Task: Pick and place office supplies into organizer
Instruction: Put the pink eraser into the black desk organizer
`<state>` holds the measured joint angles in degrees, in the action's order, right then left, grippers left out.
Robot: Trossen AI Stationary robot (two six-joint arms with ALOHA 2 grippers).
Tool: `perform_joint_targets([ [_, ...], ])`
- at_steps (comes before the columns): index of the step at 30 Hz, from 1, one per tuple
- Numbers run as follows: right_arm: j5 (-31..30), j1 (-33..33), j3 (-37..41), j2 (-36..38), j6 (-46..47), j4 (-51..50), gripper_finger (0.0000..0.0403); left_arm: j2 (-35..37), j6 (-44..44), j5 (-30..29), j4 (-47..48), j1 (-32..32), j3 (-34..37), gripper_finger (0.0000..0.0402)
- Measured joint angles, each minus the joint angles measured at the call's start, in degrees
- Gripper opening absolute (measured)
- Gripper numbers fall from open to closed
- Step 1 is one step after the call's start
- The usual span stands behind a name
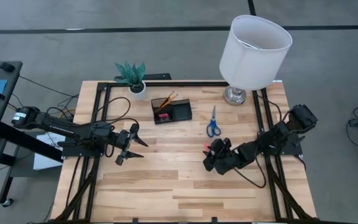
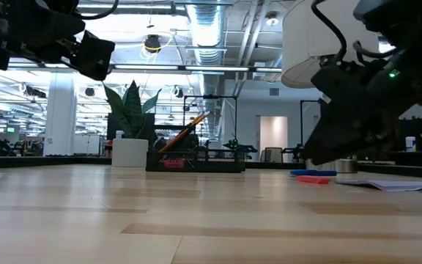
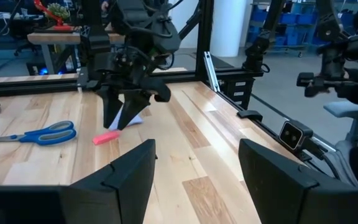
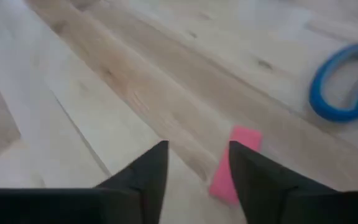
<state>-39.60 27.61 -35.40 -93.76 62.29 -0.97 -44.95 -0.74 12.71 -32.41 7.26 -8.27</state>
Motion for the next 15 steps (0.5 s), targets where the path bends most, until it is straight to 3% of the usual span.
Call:
perform_joint_targets([
  [7, 0.7, 1.3, -1.6, -0.2, 8.4, -8.6, 0.0247, 0.0, 0.1, 0.0, 0.6, 0.0, 0.0, 0.0223],
  [15, -2.2, 1.3, -1.7, -5.8, 12.0, -5.0, 0.026, 0.0, 0.2, 0.0, 0.6, 0.0, 0.0, 0.0223],
])
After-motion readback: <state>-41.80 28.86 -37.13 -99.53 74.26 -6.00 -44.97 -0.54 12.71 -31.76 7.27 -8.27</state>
